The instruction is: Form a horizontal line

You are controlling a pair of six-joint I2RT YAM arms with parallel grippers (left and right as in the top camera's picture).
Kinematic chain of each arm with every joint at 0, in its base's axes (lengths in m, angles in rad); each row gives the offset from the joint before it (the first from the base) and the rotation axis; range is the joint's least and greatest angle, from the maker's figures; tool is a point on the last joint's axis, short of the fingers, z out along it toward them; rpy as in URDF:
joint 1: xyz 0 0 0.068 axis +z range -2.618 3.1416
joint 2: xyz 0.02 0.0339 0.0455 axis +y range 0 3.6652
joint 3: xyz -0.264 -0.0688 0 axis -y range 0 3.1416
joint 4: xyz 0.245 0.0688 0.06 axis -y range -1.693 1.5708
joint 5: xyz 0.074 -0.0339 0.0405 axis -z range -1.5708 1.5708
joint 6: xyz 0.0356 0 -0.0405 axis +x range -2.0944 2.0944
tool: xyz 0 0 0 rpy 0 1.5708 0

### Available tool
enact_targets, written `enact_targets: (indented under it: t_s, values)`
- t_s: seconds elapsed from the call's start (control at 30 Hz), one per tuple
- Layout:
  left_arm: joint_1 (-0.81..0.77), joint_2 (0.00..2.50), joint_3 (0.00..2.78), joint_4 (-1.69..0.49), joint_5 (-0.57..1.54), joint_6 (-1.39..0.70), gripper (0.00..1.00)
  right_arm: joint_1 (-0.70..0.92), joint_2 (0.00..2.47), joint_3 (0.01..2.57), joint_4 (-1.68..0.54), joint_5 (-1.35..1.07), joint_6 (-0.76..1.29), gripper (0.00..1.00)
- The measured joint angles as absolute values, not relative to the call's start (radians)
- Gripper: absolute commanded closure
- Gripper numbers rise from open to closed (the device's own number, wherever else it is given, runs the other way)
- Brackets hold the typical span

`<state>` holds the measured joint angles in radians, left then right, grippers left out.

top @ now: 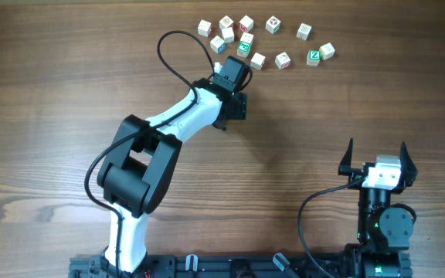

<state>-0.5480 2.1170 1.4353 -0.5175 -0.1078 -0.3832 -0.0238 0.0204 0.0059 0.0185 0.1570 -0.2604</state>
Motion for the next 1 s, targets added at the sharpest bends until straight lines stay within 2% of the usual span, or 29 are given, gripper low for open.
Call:
enact_targets:
  t_s: [0.33,1.0]
  values:
    - [-0.548,2.117,1.435,-0.485,-0.107,-0.469,0.28,-0.024,0.020,0.006,0.019,0.157,-0.260,0.00]
    - [-0.548,2.125,1.435,-0.489,-0.213,-0.477,0.23,-0.024,0.020,0.006,0.019,0.157,-0.260,0.00]
